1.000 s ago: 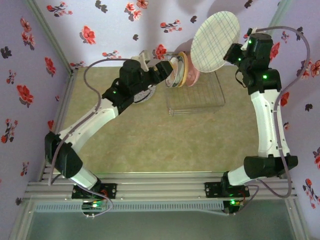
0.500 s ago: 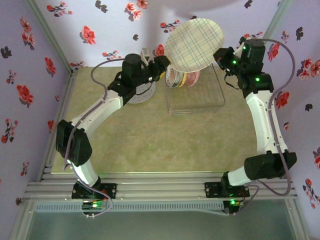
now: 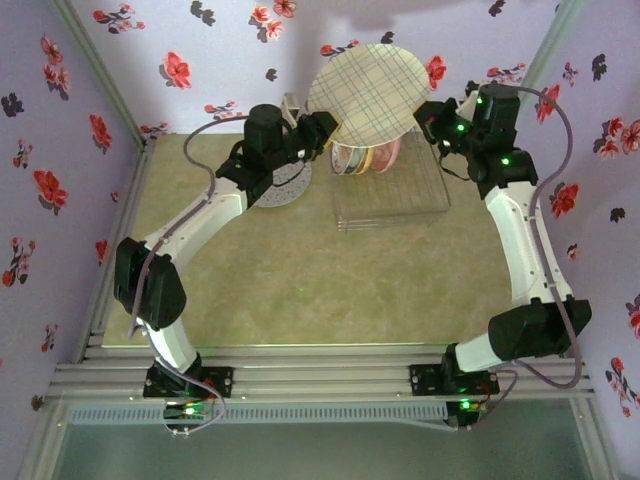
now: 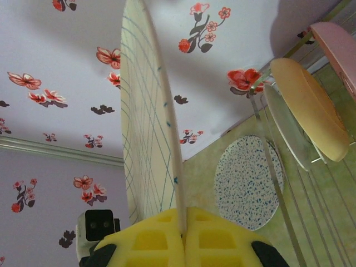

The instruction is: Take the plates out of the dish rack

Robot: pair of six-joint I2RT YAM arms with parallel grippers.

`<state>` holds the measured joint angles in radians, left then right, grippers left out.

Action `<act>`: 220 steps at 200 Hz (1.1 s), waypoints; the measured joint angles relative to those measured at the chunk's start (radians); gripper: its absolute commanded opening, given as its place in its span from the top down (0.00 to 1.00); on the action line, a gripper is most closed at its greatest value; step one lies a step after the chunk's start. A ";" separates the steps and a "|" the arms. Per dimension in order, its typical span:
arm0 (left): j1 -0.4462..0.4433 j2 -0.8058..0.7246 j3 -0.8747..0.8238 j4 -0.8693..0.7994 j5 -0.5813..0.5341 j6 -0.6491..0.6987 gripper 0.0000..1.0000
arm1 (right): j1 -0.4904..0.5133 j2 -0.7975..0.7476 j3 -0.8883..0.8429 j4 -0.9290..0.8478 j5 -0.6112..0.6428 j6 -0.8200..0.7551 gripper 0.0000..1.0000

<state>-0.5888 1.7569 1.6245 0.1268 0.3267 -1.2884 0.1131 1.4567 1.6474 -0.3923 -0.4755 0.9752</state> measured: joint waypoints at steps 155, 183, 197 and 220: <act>0.083 -0.011 -0.041 0.053 0.045 -0.051 1.00 | 0.106 -0.106 -0.043 -0.043 0.156 -0.261 0.30; 0.150 -0.058 -0.128 0.047 0.052 -0.048 1.00 | 0.210 -0.239 -0.120 -0.020 0.266 -0.457 0.23; 0.188 -0.089 -0.175 0.042 0.052 -0.048 1.00 | 0.272 -0.298 -0.174 0.015 0.312 -0.565 0.18; 0.249 -0.141 -0.251 0.045 0.052 -0.047 1.00 | 0.374 -0.367 -0.273 0.082 0.372 -0.734 0.12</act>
<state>-0.3397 1.6157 1.3731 0.1719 0.3786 -1.3357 0.4870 1.0897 1.3743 -0.3103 -0.1040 0.2409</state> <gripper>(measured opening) 0.078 0.867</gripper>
